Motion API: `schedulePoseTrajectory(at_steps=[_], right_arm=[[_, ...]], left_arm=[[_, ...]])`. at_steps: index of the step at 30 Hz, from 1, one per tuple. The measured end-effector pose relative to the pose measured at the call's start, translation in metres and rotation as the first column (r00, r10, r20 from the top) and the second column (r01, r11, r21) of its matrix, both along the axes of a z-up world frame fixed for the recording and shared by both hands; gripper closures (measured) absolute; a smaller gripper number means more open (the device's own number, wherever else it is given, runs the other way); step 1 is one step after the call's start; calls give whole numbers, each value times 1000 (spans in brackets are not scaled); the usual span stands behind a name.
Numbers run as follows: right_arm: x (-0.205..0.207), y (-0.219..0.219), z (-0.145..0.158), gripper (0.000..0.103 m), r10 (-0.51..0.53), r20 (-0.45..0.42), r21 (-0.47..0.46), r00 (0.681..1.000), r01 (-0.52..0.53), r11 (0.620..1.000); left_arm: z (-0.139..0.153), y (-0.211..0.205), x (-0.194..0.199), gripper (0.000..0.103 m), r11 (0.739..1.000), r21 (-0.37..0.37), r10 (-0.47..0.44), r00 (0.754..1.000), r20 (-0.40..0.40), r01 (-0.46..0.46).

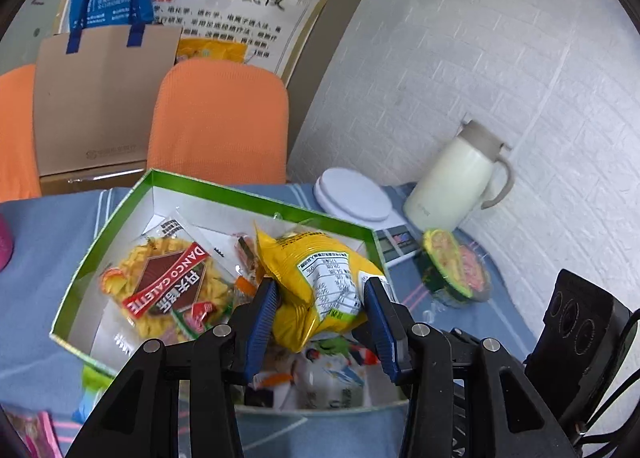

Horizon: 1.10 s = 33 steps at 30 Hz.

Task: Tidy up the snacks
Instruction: 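Carry the yellow chips bag into the green box and open right tool, then withdraw both tools toward the pink-wrapped snack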

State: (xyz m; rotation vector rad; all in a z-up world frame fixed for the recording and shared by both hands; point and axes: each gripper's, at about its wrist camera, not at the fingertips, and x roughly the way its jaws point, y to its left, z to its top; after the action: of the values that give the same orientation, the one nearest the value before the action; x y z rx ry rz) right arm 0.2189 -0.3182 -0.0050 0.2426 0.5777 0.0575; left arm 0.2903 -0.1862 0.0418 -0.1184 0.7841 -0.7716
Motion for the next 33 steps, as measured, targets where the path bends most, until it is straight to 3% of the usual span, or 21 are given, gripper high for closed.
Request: schedulePoseTrajectory(at_steps=[1, 2, 3, 4, 5, 8, 10, 15, 18, 26, 33], right_arm=[[-5, 1, 0, 37, -11, 22, -20, 1000, 12, 1000], [-8, 2, 0, 28, -16, 38, -38, 999, 18, 999], [-12, 5, 1, 27, -13, 52, -66, 999, 16, 998], [-14, 7, 2, 27, -8, 53, -91, 999, 13, 996], [-15, 8, 2, 26, -7, 52, -107, 999, 13, 994], [-25, 12, 5, 18, -4, 57, -117, 998, 11, 993], [-29, 14, 8, 18, -2, 58, -122, 998, 9, 992], [-49, 25, 17, 17, 12, 76, -118, 997, -2, 993], [-61, 34, 23, 9, 26, 84, -115, 996, -16, 993], [-81, 63, 29, 8, 99, 80, -119, 992, -90, 989], [-87, 89, 18, 8, 176, 36, -50, 984, -174, 983]], left_arm=[[-5, -4, 4, 54, 1000, 24, -1, 1000, -9, 1], [-9, -6, 4, 44, 999, 47, 4, 1000, -16, -3], [-13, -6, 3, 36, 998, 67, 13, 1000, -18, -12], [-16, -3, 1, 21, 997, 73, 26, 1000, -16, -25], [-18, 1, -3, 17, 997, 66, 46, 999, -12, -45], [-15, 6, -12, 16, 993, 92, 80, 997, 8, -80], [-10, 9, -19, 16, 989, 114, 94, 995, 18, -95], [1, 26, -37, 15, 989, 100, 109, 994, 18, -110], [7, 34, -50, 15, 989, 98, 110, 994, 15, -111], [22, 65, -84, 15, 987, 62, 143, 989, 38, -145], [22, 96, -103, 15, 982, 52, 180, 982, 48, -183]])
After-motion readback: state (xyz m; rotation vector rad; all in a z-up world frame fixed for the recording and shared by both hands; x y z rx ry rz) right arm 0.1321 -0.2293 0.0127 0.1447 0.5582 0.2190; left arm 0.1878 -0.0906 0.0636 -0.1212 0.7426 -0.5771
